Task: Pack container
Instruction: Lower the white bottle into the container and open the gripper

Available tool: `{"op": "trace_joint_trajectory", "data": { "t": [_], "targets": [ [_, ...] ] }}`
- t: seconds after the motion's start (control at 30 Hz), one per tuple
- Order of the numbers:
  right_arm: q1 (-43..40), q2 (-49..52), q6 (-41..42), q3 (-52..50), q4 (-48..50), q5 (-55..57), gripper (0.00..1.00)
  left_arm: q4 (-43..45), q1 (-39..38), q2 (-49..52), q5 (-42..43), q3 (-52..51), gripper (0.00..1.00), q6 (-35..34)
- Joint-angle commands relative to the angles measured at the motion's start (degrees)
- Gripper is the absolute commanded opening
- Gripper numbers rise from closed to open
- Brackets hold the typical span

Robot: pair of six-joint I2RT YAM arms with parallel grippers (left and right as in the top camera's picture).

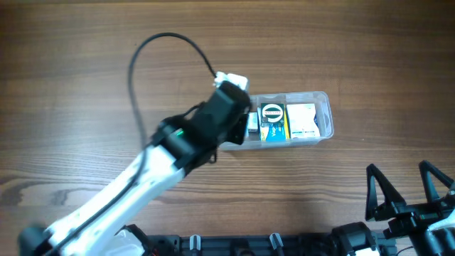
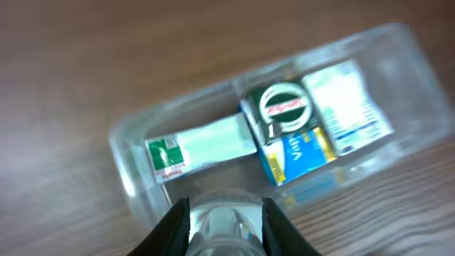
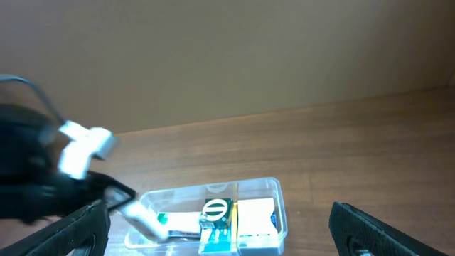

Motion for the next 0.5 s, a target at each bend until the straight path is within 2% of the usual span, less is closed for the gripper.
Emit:
{"op": "trace_joint_trajectory", "data": {
  "t": [0.0,0.23,0.37,0.47],
  "targets": [
    [-0.17,0.24,-1.07,0.0,0.09,1.01,1.0,2.19,-1.44,7.65,0.55,0.63,0.15,-4.02],
    [-0.17,0.24,-1.05,0.0,0.09,1.01,1.0,6.84,-2.27,15.63,0.04,0.63,0.16,-3.67],
    [-0.17,0.24,-1.05,0.0,0.09,1.01,1.0,11.52,-2.29,15.76,-1.9,0.63,0.2,0.94],
    [-0.17,0.24,-1.05,0.0,0.09,1.01,1.0,13.64,-2.29,15.76,-3.67,0.63,0.22,1.09]
  ]
}}
